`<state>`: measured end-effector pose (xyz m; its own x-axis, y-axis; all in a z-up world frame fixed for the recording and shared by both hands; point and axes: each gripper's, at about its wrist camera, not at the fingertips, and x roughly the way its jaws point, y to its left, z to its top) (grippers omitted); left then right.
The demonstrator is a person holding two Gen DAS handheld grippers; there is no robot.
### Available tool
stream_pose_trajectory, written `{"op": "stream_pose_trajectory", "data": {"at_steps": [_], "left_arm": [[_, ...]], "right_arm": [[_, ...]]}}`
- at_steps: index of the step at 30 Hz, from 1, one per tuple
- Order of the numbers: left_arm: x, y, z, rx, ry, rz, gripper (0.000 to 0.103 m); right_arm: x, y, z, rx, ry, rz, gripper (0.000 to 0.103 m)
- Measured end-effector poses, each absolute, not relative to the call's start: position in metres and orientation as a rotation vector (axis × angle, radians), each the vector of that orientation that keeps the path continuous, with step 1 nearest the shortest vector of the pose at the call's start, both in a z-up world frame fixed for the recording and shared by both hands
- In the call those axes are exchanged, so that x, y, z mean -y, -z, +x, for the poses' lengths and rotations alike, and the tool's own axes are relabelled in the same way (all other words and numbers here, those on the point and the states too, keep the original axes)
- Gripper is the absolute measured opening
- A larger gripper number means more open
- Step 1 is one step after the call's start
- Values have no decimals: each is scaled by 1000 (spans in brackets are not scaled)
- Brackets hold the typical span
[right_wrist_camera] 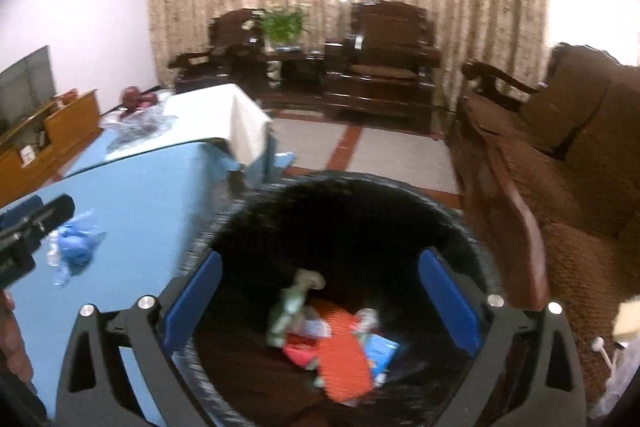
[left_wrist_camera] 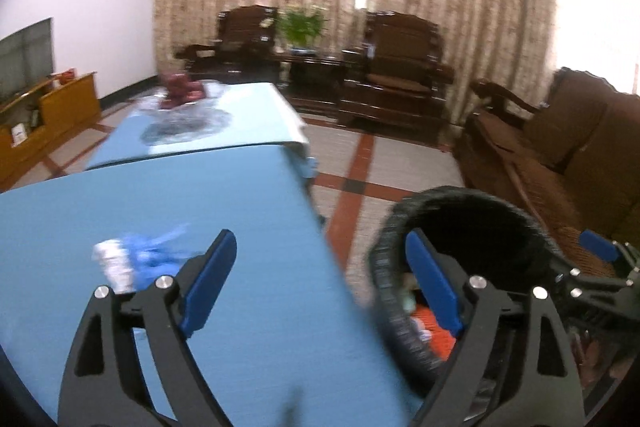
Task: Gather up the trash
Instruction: 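Return both tools to the table toward the tissue and blue bag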
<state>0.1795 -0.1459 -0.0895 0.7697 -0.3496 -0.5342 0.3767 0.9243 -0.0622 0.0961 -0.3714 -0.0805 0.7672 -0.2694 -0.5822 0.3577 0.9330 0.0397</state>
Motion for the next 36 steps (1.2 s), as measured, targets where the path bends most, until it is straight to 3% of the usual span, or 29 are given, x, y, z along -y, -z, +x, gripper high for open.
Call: {"op": "stream_pose_trajectory", "data": {"at_steps": [18, 36], "left_arm": [[-33, 96, 196, -571, -4, -3, 86], [-86, 135, 232, -606, -83, 0, 86]], "right_arm": [[210, 83, 191, -545, 27, 102, 97], [123, 132, 251, -612, -80, 31, 91]]}}
